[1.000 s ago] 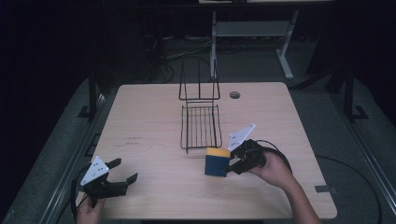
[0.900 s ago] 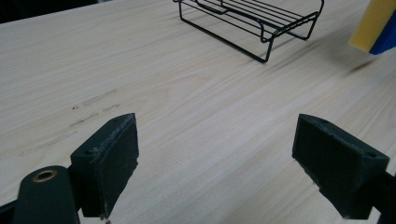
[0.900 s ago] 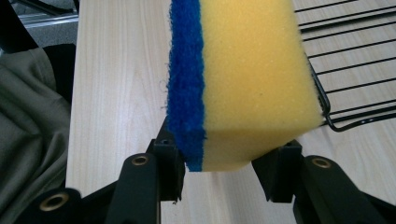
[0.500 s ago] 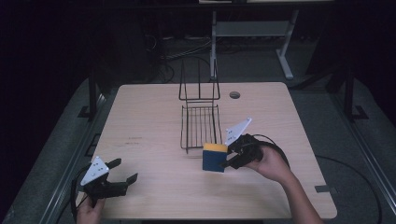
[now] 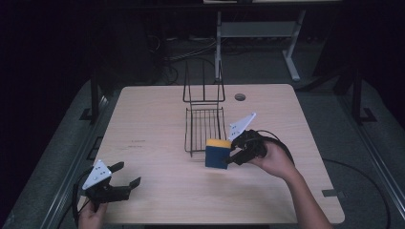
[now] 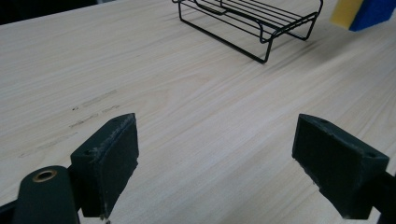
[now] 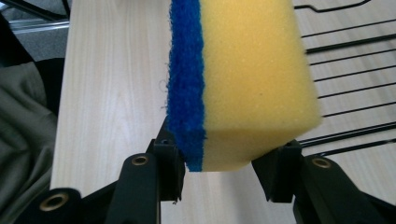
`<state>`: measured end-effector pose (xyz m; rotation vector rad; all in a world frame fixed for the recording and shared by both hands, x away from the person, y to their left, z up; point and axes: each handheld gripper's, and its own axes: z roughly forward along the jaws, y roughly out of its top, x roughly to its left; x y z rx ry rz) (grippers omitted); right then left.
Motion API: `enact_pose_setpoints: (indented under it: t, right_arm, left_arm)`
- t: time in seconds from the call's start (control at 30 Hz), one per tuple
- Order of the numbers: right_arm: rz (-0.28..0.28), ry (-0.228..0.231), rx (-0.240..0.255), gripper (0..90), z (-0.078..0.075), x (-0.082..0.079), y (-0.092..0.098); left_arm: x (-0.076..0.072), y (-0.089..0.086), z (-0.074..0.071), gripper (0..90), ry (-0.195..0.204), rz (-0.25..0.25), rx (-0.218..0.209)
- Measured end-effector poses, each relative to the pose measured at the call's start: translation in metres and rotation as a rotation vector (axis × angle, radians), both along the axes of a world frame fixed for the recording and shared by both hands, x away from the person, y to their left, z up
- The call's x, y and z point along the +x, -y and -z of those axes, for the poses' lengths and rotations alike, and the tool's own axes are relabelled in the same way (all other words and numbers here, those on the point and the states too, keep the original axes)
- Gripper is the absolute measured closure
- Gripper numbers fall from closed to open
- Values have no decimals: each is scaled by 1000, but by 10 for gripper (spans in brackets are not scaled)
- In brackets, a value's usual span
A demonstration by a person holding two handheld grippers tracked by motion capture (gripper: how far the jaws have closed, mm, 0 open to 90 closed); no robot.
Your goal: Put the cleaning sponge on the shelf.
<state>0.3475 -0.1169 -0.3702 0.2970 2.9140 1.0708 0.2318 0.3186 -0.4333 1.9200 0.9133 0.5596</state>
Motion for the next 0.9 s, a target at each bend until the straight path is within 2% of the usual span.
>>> enact_pose_setpoints:
  t: [0.2,0.6,0.7,0.9]
  right_arm:
    - [9,-8,12,565,-5,11,-2]
    - [19,10,-1,566,-18,33,-10]
    - [20,0,10,566,-18,37,-9]
    - [32,-8,-7,565,-17,48,-12]
  left_arm:
    - [0,-1,0,141,-1,0,0]
    - [0,-1,0,141,-1,1,-3]
    - [0,-1,0,141,0,1,-3]
    - [0,-1,0,141,-1,2,-4]
